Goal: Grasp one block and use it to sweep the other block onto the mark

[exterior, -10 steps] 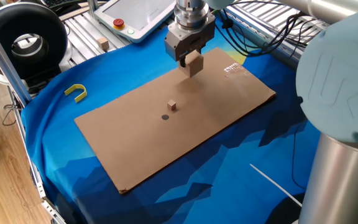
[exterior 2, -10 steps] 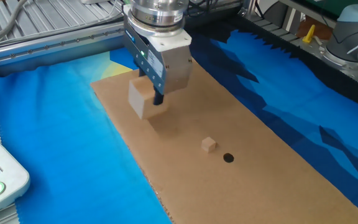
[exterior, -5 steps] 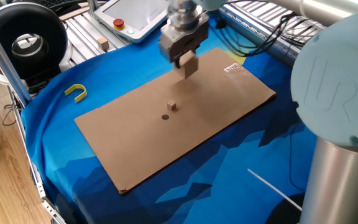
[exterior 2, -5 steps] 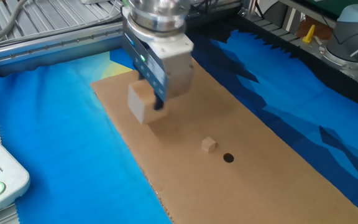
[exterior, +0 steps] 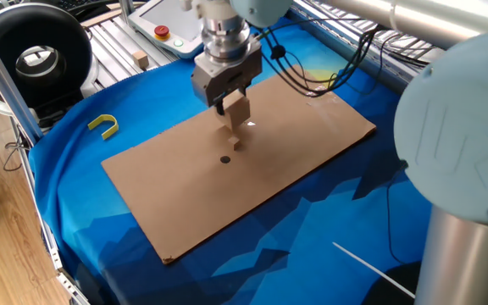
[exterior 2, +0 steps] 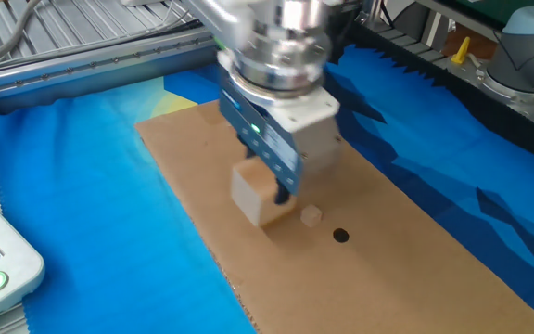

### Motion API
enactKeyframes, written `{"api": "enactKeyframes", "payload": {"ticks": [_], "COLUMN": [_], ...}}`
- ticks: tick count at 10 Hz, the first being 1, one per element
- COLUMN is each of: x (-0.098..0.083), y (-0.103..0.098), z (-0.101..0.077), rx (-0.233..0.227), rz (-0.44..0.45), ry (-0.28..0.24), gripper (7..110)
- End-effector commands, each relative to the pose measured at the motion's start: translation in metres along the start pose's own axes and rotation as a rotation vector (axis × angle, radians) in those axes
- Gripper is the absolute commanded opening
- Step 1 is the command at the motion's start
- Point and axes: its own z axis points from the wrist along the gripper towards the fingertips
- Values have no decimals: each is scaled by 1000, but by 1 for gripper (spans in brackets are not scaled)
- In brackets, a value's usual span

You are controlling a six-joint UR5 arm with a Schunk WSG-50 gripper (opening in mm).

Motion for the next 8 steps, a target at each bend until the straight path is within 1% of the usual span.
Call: {"api": "enactKeyframes", "payload": {"ticks": [1,2,3,4,5,6,7,8], "x": [9,12,12,10,7,3,5,9], "y": [8,12,6,-2,-14,-22,-18,-7], "z": [4,6,7,7,3,2,6,12], "rx": [-2,-2,15,21,44,51,36,14], "rz": [-15,-11,-9,-20,-33,-55,-60,-34], "ry": [8,11,8,2,-6,-19,-23,-27], "gripper": [7,7,7,7,7,7,7,7]}}
